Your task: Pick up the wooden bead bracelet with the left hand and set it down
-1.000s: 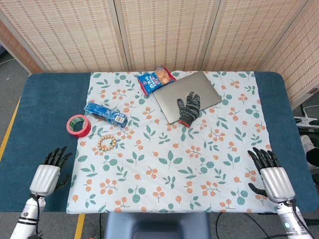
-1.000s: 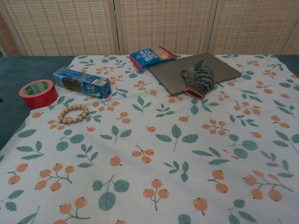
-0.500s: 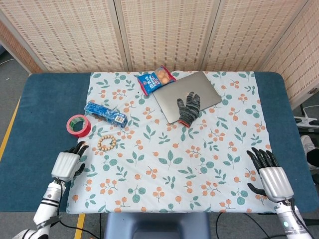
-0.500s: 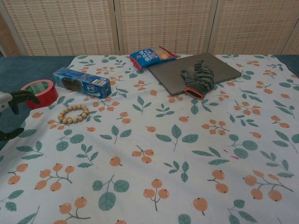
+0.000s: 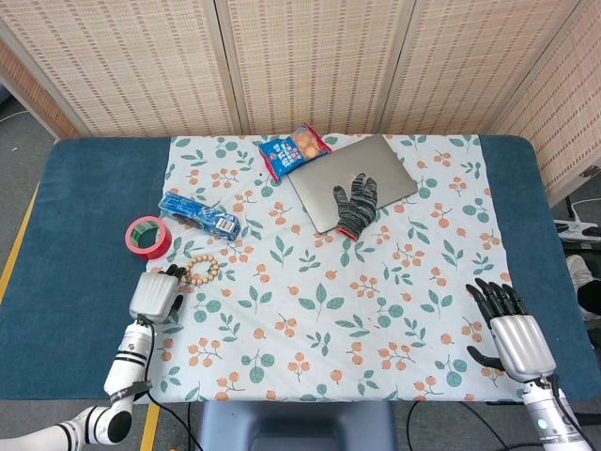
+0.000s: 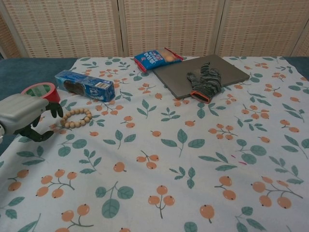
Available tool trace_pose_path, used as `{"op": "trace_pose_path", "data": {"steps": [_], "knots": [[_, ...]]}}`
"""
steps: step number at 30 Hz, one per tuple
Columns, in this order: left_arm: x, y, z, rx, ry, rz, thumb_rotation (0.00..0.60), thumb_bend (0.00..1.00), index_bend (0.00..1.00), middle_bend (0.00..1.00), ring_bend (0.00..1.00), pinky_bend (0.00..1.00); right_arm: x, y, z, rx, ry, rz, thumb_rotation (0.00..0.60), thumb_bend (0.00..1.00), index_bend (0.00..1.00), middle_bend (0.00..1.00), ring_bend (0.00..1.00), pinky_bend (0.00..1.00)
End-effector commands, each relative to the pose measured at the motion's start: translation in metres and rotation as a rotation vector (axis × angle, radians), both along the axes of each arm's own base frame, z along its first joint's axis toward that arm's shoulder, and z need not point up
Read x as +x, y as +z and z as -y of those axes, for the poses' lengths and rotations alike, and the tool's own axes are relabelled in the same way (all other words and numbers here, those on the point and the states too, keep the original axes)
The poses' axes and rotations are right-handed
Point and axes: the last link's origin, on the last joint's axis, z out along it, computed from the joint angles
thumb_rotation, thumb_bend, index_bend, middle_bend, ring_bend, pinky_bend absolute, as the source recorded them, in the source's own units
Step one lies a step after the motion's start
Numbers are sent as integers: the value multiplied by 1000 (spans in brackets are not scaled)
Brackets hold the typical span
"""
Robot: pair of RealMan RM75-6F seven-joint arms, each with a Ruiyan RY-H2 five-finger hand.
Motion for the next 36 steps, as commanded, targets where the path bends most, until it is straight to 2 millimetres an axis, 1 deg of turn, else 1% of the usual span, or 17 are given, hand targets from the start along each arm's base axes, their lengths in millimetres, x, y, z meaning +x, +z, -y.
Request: {"op": "trace_pose_path", "data": {"steps": [1, 5, 8, 13, 17, 20, 23, 25, 27, 30, 33, 36], "knots": [[6, -3, -4, 7, -14, 7, 600, 383, 309, 321, 560, 785, -1, 0, 0, 2, -2, 0, 600, 119, 0, 0, 0, 0], [13, -10, -6, 0, -33, 2, 600, 384, 314, 335, 566, 792, -1, 1, 1, 4, -5, 1, 600, 119, 0, 0, 0, 0], [16, -18, -8, -7, -46, -18, 600, 385, 338, 363, 574, 798, -1, 1, 0, 4, -4, 3, 600, 118, 0, 0, 0, 0], [16, -30, -15, -17, -40, -54, 600, 384, 372, 394, 578, 804, -1, 2, 0, 1, -5, 5, 600, 119, 0, 0, 0, 0], [13, -34, -16, -20, -32, -86, 600, 386, 385, 426, 578, 805, -2, 4, 1, -7, -8, 6, 600, 118, 0, 0, 0, 0], [11, -36, -17, -28, -24, -104, 600, 387, 416, 475, 579, 806, -2, 4, 1, -8, -10, 5, 600, 118, 0, 0, 0, 0], [11, -36, -19, -16, -26, -116, 600, 390, 503, 587, 588, 816, -2, 3, 1, -4, -9, 4, 600, 119, 0, 0, 0, 0], [12, -36, -20, 1, -32, -120, 600, 408, 555, 647, 597, 826, -2, 4, 1, -6, -10, 5, 600, 118, 0, 0, 0, 0], [11, -37, -22, 5, -30, -118, 600, 449, 618, 712, 607, 833, -2, 4, 1, -9, -11, 5, 600, 119, 0, 0, 0, 0], [12, -34, -28, 14, -20, -96, 600, 515, 674, 769, 620, 844, -2, 4, 1, -10, -12, 5, 600, 119, 0, 0, 0, 0], [14, -29, -38, 33, -10, -59, 600, 559, 700, 797, 637, 860, -2, 4, 1, -9, -13, 4, 600, 119, 0, 0, 0, 0], [15, -22, -47, 61, -9, -49, 600, 591, 706, 804, 641, 865, -3, 5, 1, -11, -15, 5, 600, 118, 0, 0, 0, 0]]}}
